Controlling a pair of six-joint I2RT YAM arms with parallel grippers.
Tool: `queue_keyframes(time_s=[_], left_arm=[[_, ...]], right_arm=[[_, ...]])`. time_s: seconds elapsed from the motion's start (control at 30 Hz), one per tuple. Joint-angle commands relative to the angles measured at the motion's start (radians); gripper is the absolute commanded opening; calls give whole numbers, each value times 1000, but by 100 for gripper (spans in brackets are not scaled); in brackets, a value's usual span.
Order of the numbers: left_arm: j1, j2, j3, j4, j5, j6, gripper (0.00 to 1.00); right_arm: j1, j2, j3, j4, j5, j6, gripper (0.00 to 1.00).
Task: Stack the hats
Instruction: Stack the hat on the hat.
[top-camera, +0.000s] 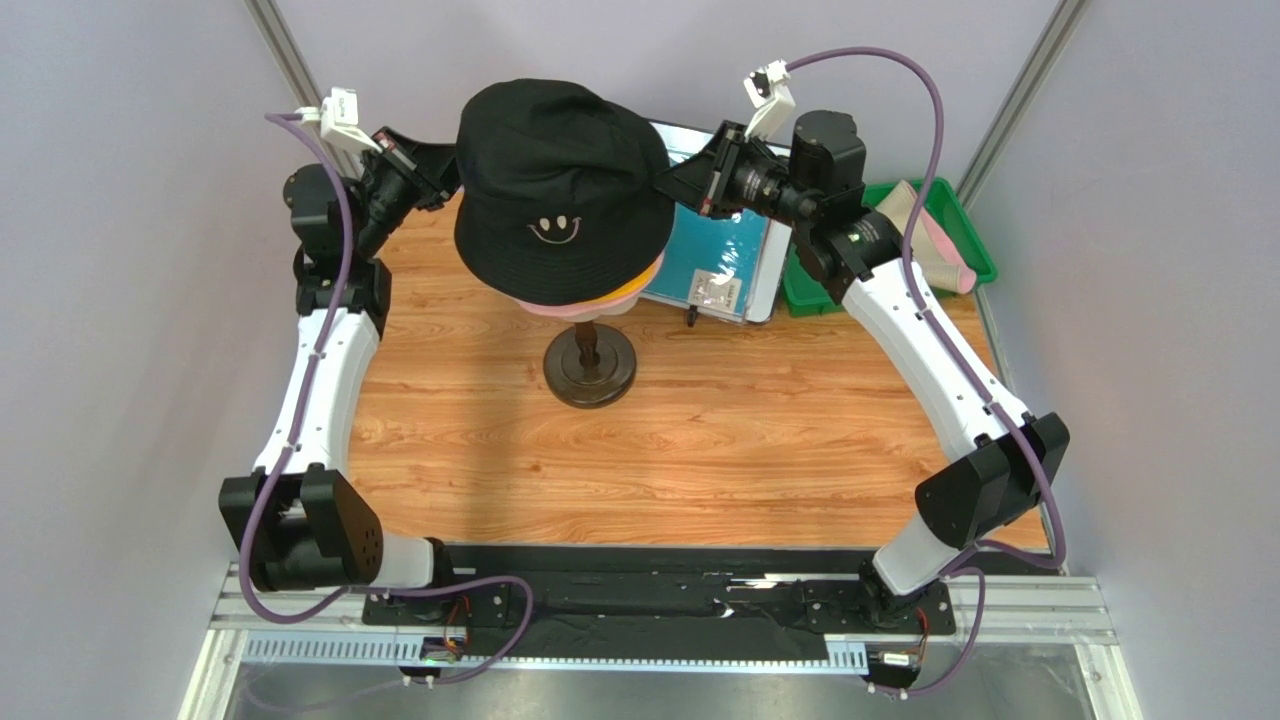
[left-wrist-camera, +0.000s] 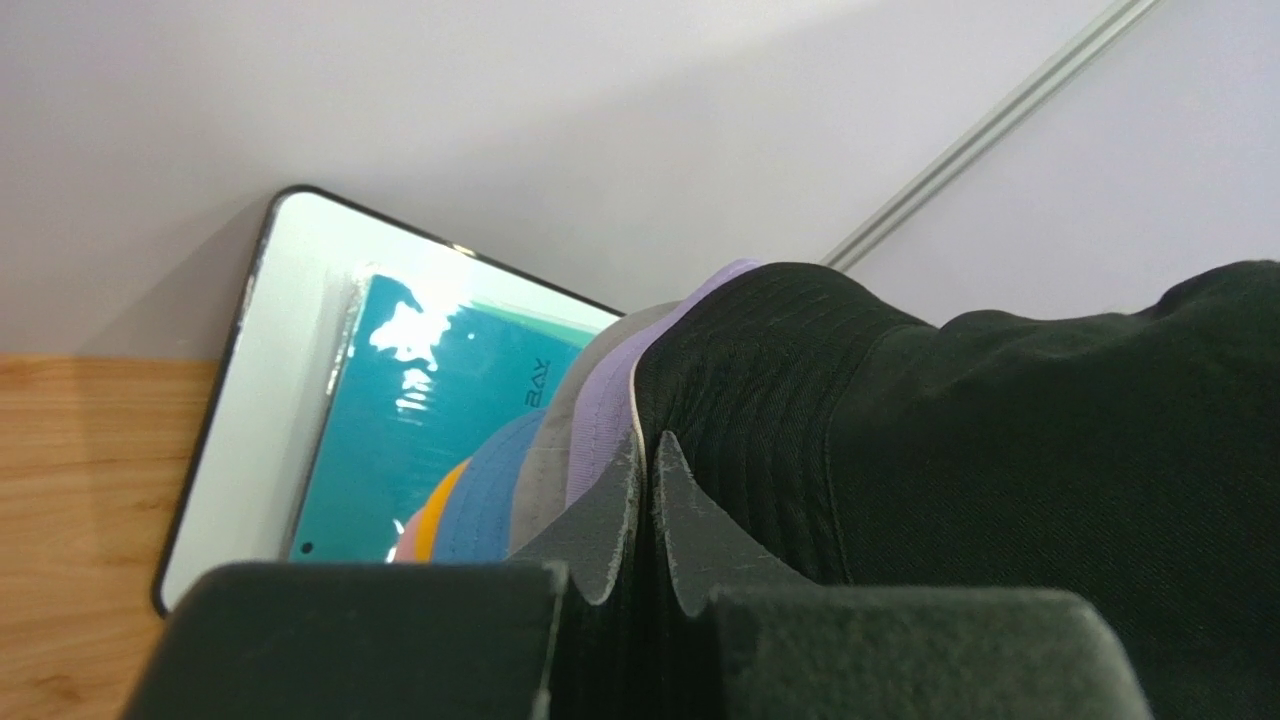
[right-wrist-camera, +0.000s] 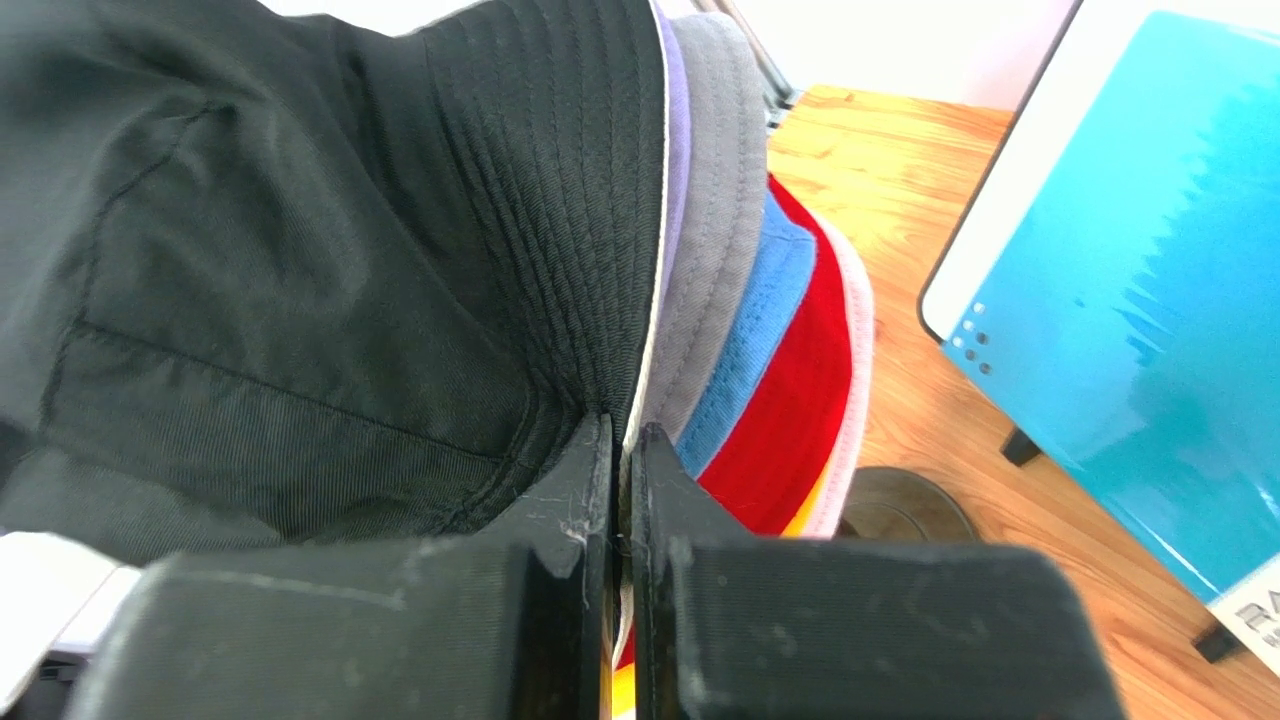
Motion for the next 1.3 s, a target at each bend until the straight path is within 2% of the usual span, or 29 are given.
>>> queue_keyframes(time_s=[0.0, 0.33, 0.57, 0.7, 0.77, 0.8, 0.87, 0.97, 1.07, 1.2, 1.27], left_arm=[[19, 27, -87, -216, -119, 147, 0], [0, -4, -185, -235, -202, 224, 0], [-70, -24, -219, -201, -249, 281, 0], [-79, -73, -231, -181, -255, 314, 0], [-84, -93, -236, -178, -265, 333, 0], [-84, -105, -239, -180, -277, 351, 0], [-86, -108, -239, -186, -279, 365, 0], [-89, -110, -248, -175, -271, 376, 0], [-116, -110, -248, -177, -280, 397, 0], [-132, -119, -262, -164, -291, 420, 0], [-141, -124, -264, -164, -294, 428, 0]], right_arm=[[-4, -31, -36, 38, -41, 57, 0], [-4, -24, -120, 170, -47, 149, 0], [-2, -33, -199, 404, -144, 276, 2], [-4, -42, -222, 500, -210, 338, 15], [-4, -56, -239, 538, -222, 355, 27], [-4, -63, -243, 544, -222, 355, 36], [-4, -74, -251, 531, -213, 339, 41], [-2, -89, -243, 478, -190, 304, 41], [-2, -94, -254, 474, -195, 296, 37], [-2, -88, -248, 463, -203, 296, 21], [-2, -74, -236, 425, -201, 287, 20]])
